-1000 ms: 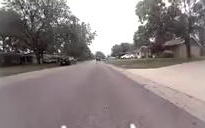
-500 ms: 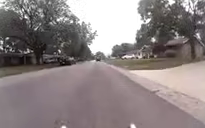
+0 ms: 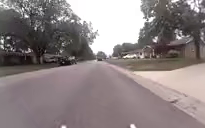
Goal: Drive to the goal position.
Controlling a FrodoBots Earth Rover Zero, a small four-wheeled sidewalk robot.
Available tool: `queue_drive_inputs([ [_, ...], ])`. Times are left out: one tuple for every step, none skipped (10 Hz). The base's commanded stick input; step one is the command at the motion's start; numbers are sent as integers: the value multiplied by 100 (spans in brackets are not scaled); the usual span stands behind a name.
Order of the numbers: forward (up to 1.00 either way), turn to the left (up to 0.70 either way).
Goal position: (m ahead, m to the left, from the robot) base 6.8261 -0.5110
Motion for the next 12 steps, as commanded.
queue_drive_inputs([
  [100,0],
  [100,0],
  [100,0],
  [100,0],
  [100,0],
  [100,0],
  [100,0],
  [100,0],
  [100,0],
  [100,0],
  [100,0],
  [100,-3],
])
